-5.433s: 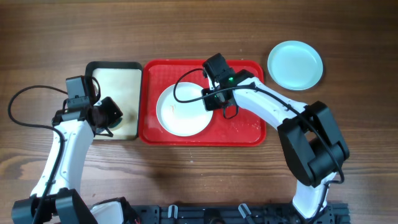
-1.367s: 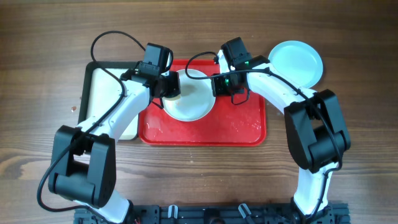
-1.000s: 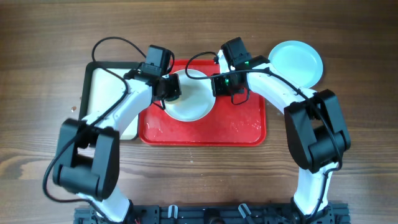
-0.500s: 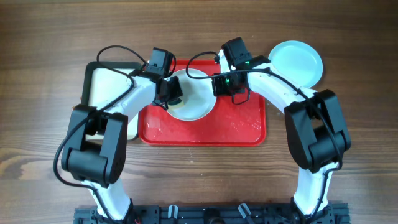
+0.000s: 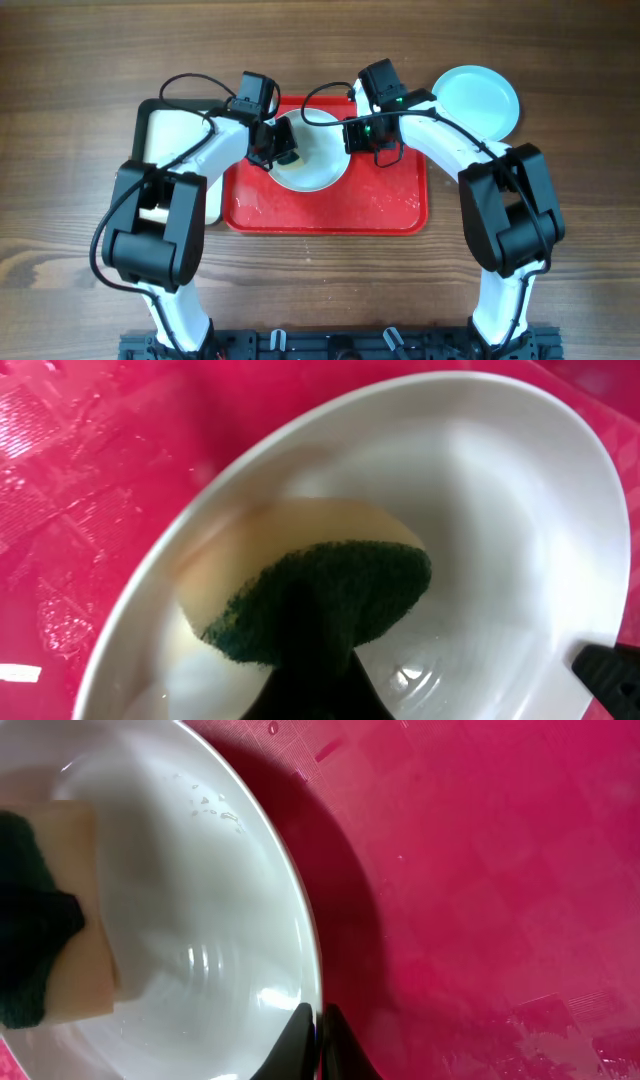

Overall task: Clean dirty plates on tray and stack at the side
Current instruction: 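Scrub the white plate with the sponge while the right gripper holds it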

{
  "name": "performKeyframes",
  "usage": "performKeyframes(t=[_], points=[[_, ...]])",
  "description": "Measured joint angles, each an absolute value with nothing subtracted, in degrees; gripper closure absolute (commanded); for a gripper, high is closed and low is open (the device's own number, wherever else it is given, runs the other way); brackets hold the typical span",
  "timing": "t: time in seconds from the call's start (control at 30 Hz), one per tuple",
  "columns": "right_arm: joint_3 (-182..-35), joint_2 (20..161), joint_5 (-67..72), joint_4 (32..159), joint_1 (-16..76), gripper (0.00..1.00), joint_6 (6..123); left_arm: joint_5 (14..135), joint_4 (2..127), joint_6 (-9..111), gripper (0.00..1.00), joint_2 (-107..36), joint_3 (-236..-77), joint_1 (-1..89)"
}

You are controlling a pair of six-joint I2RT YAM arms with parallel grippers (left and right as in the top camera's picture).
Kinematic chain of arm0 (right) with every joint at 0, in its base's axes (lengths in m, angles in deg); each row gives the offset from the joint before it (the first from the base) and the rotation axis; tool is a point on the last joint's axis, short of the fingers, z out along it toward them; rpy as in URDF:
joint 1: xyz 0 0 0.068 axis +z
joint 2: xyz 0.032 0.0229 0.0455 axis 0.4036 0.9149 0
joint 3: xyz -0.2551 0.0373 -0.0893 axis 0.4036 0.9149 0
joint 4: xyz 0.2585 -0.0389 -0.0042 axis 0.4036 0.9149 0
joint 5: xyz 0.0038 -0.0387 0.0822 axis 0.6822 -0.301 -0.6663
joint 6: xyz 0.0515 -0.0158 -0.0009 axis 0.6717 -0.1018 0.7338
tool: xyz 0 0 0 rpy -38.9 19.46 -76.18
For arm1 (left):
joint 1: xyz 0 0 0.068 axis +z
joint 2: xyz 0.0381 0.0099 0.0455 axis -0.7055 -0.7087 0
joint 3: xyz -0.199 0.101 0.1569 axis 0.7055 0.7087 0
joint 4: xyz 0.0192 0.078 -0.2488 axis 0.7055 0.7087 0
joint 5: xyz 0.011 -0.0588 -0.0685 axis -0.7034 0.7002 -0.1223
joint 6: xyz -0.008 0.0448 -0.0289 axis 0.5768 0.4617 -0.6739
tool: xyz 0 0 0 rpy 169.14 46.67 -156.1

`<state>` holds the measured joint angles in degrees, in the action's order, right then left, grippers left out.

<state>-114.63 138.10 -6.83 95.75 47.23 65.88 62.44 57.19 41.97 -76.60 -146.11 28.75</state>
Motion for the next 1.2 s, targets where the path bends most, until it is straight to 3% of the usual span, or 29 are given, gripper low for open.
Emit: performKeyframes(t=[0.33,0.53,1.1,1.2], points=[[-114.6,138.1,-10.0,95.1,47.6,0.96,65.9,59.7,62.4,44.8,0.96,-73.3,-146.1,27.2],[-114.6,138.1,-11.2,95.1,48.3,0.96,65.9,50.7,65.0,44.8,0.96,-67.0,-146.0,23.4],[-114.6,138.1,-11.4,95.1,48.3,0.96,65.9,42.5,66.9,44.9,0.96,-70.2,-145.7,22.1],[-114.6,138.1,-11.4,95.1,48.3,0.96,65.9,42.4,66.9,44.9,0.83,-72.4,-145.6,22.1]])
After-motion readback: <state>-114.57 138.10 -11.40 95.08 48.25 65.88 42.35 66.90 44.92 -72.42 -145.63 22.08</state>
